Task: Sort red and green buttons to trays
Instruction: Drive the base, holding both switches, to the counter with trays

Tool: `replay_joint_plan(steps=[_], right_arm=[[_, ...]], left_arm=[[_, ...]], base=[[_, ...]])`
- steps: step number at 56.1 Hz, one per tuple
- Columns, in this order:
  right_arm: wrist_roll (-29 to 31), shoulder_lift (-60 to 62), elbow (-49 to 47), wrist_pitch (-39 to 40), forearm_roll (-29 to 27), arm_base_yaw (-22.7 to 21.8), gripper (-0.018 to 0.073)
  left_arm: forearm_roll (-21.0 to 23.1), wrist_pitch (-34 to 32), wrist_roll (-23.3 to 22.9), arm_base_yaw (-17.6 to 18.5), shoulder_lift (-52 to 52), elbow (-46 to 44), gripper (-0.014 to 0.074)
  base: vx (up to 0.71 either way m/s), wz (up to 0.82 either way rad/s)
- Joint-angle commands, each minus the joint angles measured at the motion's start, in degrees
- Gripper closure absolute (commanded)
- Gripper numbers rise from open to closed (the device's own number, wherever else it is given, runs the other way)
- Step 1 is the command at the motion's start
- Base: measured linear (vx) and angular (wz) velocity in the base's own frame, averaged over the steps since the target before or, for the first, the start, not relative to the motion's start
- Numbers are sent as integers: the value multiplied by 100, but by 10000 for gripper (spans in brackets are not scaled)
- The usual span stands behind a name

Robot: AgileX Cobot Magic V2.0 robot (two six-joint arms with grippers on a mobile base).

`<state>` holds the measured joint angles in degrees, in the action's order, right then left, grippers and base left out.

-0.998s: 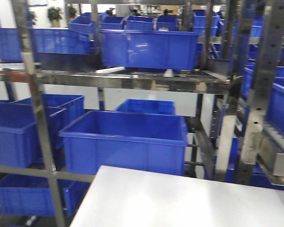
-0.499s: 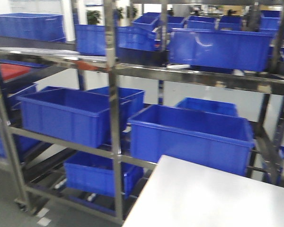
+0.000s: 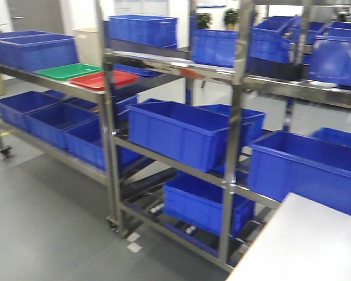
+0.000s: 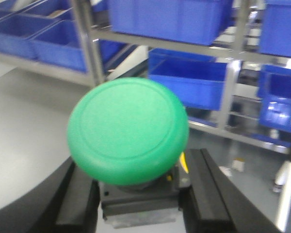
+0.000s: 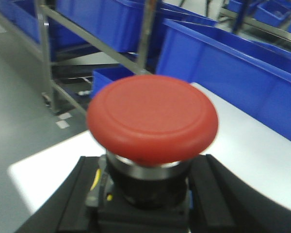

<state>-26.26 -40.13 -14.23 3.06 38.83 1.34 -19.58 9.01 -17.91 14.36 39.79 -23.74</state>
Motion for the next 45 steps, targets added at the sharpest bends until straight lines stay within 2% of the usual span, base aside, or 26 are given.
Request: replay_joint_plan(steps=[1, 25, 45], right_arm=[[-12, 32, -205, 354, 5, -14, 548], [-12, 32, -205, 354, 5, -14, 548], [-12, 32, -205, 354, 5, -14, 548]], left_arm=[[28, -511, -49, -16, -12, -214, 597], [28, -511, -49, -16, -12, -214, 597], [28, -503, -49, -16, -11, -214, 597]], base=[[-11, 58], [-7, 65], [8, 52]])
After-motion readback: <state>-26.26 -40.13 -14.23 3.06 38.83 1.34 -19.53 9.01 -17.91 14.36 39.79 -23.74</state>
